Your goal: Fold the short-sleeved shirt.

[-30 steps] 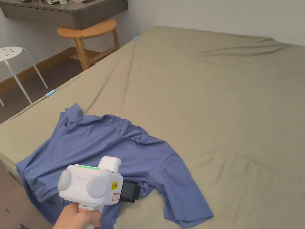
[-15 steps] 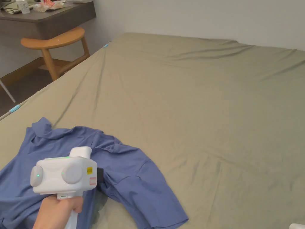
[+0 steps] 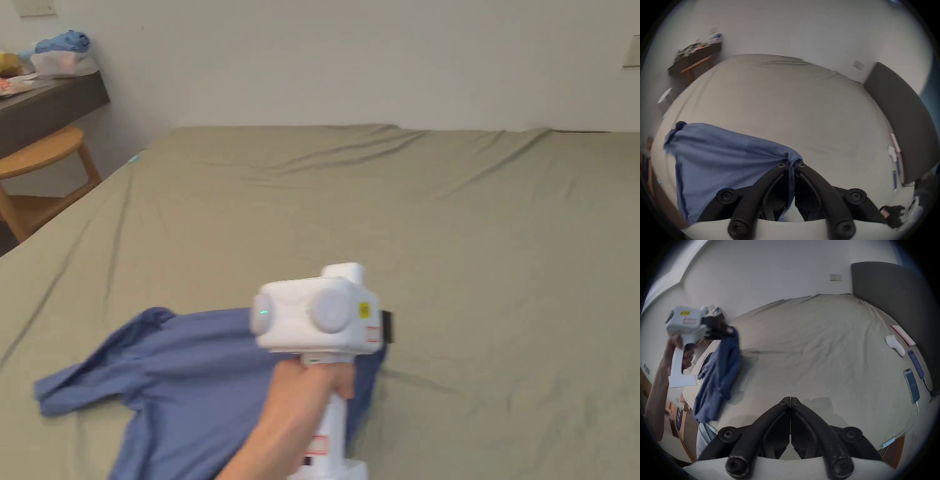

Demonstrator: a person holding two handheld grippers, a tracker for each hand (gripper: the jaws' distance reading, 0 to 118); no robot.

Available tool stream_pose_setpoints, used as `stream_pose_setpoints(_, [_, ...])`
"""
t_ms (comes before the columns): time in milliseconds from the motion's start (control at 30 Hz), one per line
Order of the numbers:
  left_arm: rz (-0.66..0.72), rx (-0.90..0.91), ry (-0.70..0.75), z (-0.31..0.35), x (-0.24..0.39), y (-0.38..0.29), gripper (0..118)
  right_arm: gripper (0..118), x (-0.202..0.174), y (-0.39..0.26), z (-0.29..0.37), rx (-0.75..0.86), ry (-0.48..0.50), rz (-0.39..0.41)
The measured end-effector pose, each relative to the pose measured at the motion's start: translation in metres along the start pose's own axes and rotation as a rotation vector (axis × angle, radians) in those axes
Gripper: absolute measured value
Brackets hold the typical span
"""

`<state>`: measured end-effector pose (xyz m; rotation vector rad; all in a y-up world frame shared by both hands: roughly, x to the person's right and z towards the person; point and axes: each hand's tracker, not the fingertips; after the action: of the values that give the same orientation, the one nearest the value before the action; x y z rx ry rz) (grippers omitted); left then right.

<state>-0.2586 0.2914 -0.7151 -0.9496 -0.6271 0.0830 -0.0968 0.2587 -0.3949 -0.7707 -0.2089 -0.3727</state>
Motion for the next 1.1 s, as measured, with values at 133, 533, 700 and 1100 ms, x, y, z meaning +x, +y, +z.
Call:
stream_pose_setpoints(133, [-0.115,-0.095,-0.133,-0.079,0.120,-0.005,4,0,0.037,-0.002,0.015,0.025,-0.073,-0.087])
stream_pose_setpoints(533, [-0.351,-0.386,-0.122,-0.216,0.243,-0.091,114,0,0.108,-0.022,0.018,-0.014,-0.188,-0.260])
stream_pose_setpoints(700, [-0.334,-0.329,-0.170,-0.134,0.189,-0.109,101,0,0.105,-0.027,0.011,-0.040,-0.155,-0.278])
stream_pose_setpoints(1100, [-0.072,-0.144,0.202,0.115,-0.071,-0.179,0,0,0.045,-0.033,-0.004,-0.051,0.008,-0.221])
